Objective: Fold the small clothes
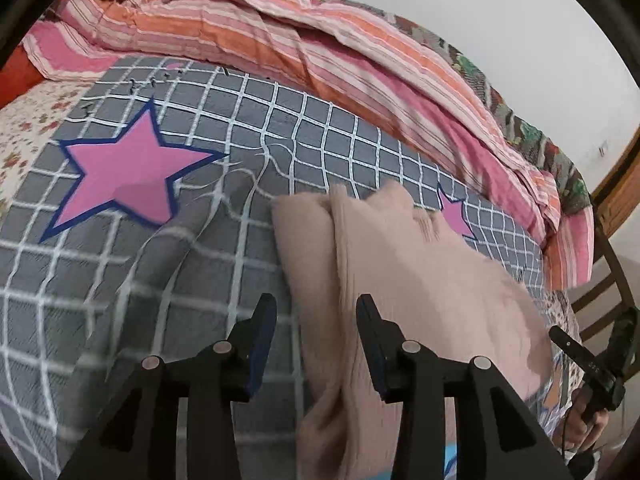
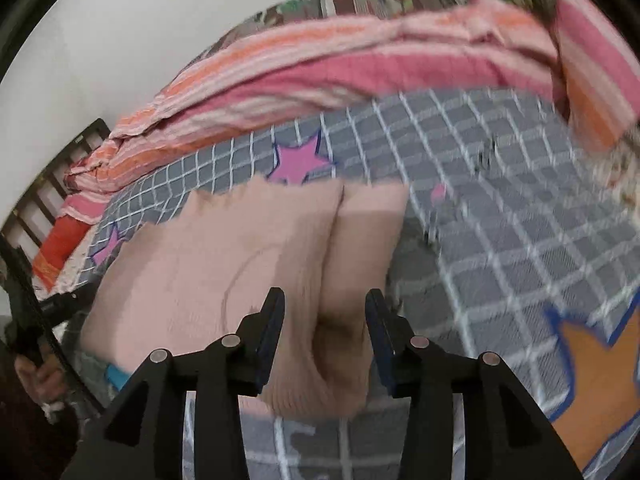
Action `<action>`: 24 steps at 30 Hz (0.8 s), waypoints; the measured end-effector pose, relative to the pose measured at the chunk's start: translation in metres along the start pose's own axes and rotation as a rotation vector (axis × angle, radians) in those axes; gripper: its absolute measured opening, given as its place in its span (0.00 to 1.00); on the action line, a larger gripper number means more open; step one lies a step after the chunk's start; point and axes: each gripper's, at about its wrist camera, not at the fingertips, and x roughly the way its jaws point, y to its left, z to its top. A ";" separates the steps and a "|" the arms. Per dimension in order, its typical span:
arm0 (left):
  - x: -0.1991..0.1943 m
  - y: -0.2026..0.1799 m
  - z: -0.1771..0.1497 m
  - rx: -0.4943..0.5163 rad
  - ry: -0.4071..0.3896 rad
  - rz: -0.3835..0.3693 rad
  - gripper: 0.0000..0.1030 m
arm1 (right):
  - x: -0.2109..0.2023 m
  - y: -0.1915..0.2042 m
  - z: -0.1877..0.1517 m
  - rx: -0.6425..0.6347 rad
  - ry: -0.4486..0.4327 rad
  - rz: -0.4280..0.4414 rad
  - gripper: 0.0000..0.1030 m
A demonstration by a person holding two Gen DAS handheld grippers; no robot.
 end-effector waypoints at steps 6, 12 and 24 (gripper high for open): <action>0.031 -0.020 0.034 0.021 -0.012 -0.022 0.38 | 0.026 0.010 0.045 -0.038 -0.035 -0.001 0.40; 0.066 -0.034 0.047 0.083 0.020 0.053 0.36 | 0.095 0.015 0.075 -0.067 0.107 -0.084 0.40; 0.063 -0.017 0.049 0.059 -0.027 0.081 0.06 | 0.114 0.024 0.090 -0.101 0.052 0.047 0.05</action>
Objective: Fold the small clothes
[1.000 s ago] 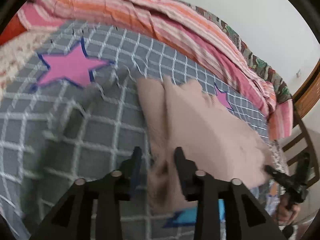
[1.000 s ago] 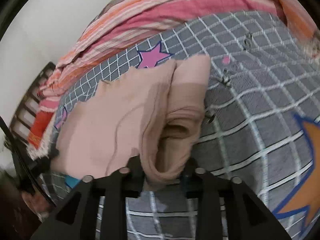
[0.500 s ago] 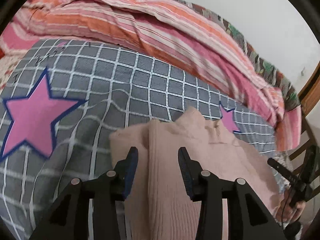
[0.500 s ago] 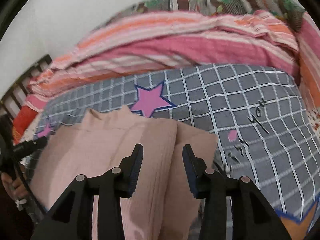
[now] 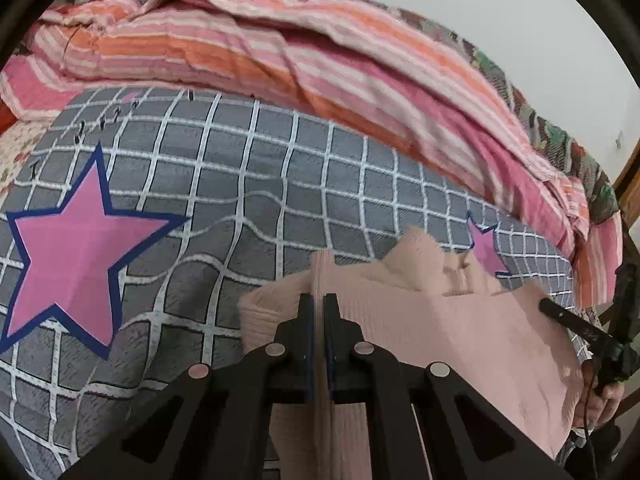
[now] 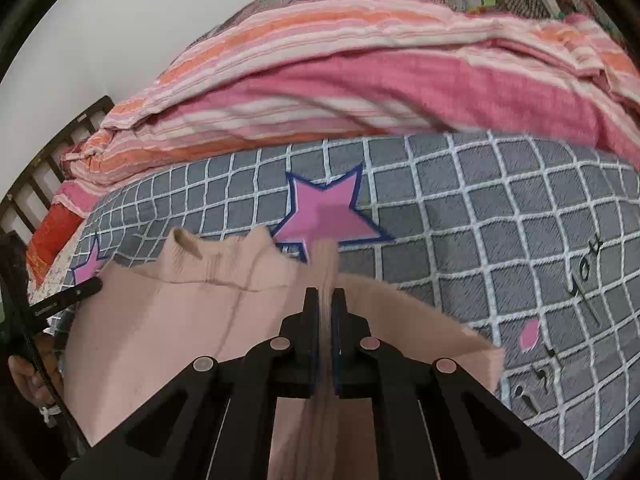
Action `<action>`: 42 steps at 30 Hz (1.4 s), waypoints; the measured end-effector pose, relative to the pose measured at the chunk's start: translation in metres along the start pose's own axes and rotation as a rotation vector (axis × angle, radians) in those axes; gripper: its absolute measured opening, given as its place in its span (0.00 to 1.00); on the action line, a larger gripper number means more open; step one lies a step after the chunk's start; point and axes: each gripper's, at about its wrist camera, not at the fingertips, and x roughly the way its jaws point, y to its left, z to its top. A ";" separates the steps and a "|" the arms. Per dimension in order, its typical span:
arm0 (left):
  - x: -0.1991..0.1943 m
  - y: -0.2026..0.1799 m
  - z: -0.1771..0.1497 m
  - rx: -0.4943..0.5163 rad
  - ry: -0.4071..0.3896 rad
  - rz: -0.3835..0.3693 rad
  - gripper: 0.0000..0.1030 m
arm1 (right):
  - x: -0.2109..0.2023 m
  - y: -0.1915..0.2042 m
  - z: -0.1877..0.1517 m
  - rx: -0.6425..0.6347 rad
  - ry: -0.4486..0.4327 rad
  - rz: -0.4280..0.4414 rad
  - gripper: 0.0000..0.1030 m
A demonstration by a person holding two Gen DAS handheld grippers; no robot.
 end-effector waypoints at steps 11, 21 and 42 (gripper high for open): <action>-0.023 0.004 -0.007 0.045 0.021 0.033 0.32 | -0.012 0.015 -0.001 -0.051 0.059 -0.244 0.20; -0.026 0.048 -0.033 0.028 0.031 -0.007 0.50 | 0.002 0.126 -0.036 -0.186 0.113 -0.110 0.38; -0.041 0.062 -0.050 -0.014 -0.002 -0.159 0.53 | 0.040 0.127 -0.026 -0.099 0.224 -0.151 0.31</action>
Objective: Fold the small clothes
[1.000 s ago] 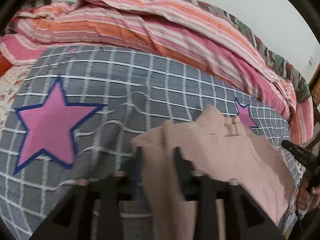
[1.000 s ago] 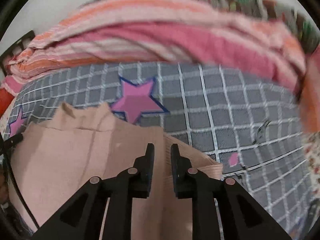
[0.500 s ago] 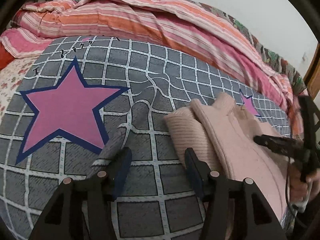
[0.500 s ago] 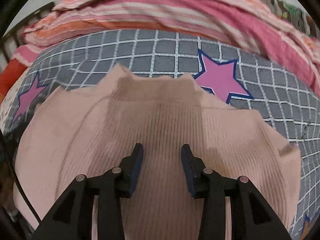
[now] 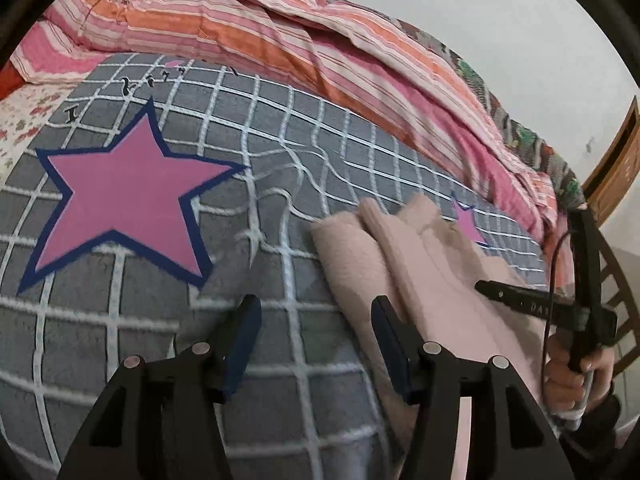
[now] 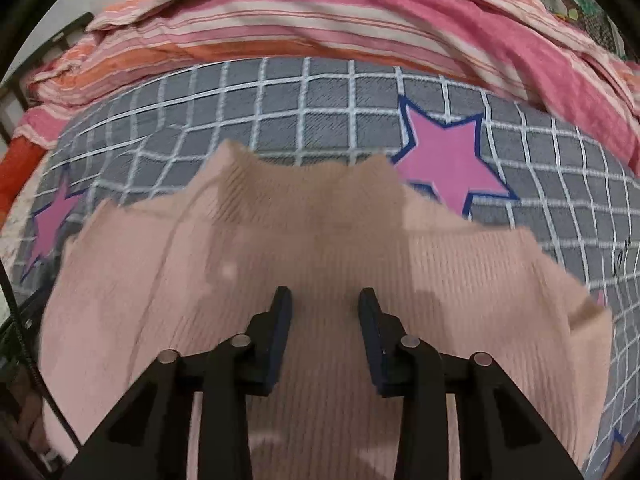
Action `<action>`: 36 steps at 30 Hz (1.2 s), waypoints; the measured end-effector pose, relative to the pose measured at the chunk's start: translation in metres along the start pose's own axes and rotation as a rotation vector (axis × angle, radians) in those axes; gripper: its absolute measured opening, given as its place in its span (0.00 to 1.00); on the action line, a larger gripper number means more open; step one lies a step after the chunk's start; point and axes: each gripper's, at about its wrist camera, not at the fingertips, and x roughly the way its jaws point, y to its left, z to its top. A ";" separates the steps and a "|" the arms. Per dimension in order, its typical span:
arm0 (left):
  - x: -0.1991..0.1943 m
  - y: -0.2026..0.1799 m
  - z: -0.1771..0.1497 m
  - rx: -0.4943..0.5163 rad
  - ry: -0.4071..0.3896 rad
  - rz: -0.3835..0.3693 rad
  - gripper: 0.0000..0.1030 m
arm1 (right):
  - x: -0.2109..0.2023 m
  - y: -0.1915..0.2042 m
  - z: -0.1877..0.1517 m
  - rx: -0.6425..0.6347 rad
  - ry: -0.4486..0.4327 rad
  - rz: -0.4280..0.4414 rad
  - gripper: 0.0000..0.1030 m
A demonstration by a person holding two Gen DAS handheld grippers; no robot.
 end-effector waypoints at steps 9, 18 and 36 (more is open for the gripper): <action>-0.036 -0.019 -0.030 0.000 0.034 -0.023 0.53 | -0.071 0.013 -0.083 -0.060 -0.119 0.017 0.31; -0.063 -0.034 -0.079 0.010 0.063 -0.094 0.54 | -0.073 0.035 -0.132 -0.112 -0.173 -0.044 0.28; -0.015 -0.047 -0.073 -0.226 -0.024 -0.151 0.50 | -0.173 -0.035 -0.198 0.025 -0.346 -0.051 0.27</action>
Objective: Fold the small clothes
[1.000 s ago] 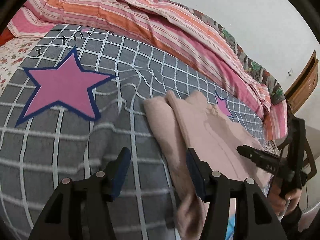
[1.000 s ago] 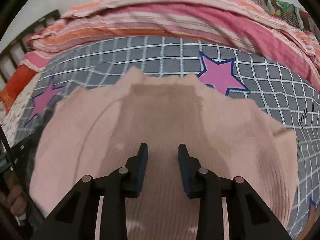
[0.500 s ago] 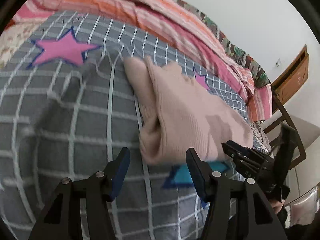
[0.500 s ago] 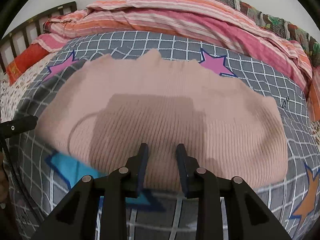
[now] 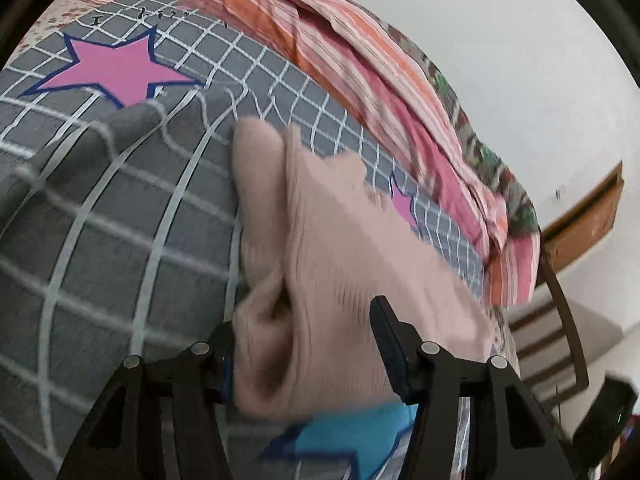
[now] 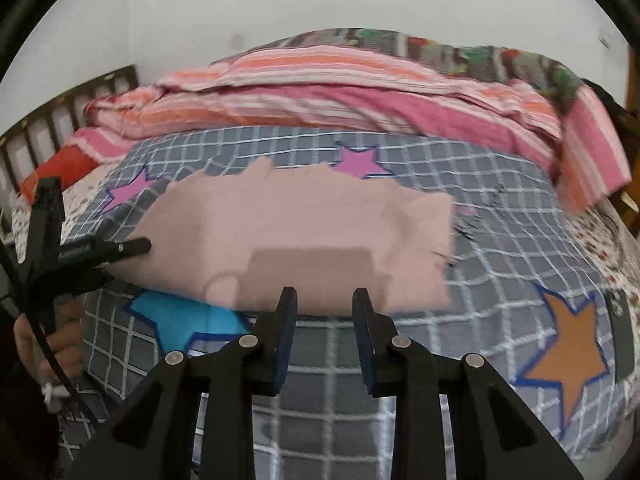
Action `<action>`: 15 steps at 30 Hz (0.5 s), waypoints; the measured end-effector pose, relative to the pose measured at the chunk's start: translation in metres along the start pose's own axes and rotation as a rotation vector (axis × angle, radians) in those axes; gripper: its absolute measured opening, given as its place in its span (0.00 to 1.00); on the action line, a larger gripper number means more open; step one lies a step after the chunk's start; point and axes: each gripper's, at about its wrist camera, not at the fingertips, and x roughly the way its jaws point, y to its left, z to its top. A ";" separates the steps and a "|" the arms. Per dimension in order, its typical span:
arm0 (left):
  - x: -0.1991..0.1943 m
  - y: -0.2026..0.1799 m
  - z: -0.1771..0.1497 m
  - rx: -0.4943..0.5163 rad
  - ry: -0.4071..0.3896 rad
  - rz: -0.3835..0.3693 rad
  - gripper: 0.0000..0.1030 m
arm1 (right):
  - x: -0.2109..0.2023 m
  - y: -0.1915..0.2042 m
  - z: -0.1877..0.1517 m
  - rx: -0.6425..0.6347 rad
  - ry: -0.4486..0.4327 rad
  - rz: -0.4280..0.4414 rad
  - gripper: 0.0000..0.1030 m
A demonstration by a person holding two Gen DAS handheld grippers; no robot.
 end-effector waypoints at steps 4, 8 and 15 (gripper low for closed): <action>0.012 -0.004 0.010 -0.050 -0.035 0.028 0.39 | -0.001 -0.028 -0.008 0.075 0.012 -0.015 0.27; 0.011 -0.012 0.019 -0.052 -0.071 0.061 0.24 | 0.009 -0.049 -0.016 0.130 0.044 -0.026 0.27; 0.004 -0.074 0.031 0.156 -0.097 0.211 0.20 | 0.024 -0.084 -0.013 0.193 0.035 -0.014 0.27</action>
